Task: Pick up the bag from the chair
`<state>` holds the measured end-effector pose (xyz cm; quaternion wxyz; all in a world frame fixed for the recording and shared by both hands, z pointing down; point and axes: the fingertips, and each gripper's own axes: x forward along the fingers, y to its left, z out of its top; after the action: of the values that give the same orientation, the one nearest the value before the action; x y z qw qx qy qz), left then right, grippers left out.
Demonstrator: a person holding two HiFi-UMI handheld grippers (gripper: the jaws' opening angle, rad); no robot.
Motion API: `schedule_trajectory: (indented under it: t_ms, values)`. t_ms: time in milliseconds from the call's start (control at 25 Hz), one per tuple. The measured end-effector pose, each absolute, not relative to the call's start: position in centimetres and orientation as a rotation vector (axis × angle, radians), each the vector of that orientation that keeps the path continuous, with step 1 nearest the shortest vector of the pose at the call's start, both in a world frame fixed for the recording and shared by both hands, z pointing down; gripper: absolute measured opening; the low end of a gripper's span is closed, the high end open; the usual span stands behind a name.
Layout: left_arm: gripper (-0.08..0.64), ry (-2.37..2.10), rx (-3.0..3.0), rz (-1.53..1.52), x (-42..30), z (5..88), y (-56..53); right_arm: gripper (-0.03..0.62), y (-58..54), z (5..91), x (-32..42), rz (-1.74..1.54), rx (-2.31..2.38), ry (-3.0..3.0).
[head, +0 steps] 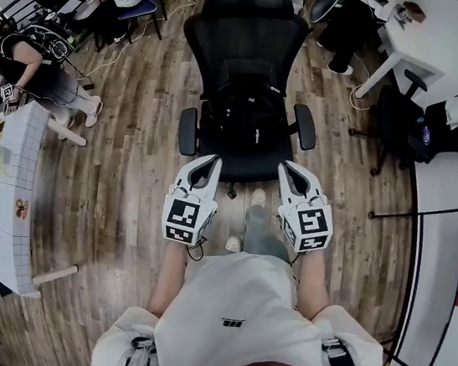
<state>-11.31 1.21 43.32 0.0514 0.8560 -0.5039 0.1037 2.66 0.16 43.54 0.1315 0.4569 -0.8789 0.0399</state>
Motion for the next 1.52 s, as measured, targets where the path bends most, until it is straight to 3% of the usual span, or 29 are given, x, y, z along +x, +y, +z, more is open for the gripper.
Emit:
schedule_trajectory:
  t_ms: [1080, 1520]
  values:
    - [0.011, -1.682, 2.469, 0.323, -9.9, 47.8, -20.0, -0.003, -22.1, 48.7, 3.8, 0.254, 1.130, -2.674]
    - [0.012, -1.761, 2.341, 0.417, -11.3, 52.0, -26.5, 0.040, -29.3, 55.1, 4.3, 0.320, 1.006, -2.589]
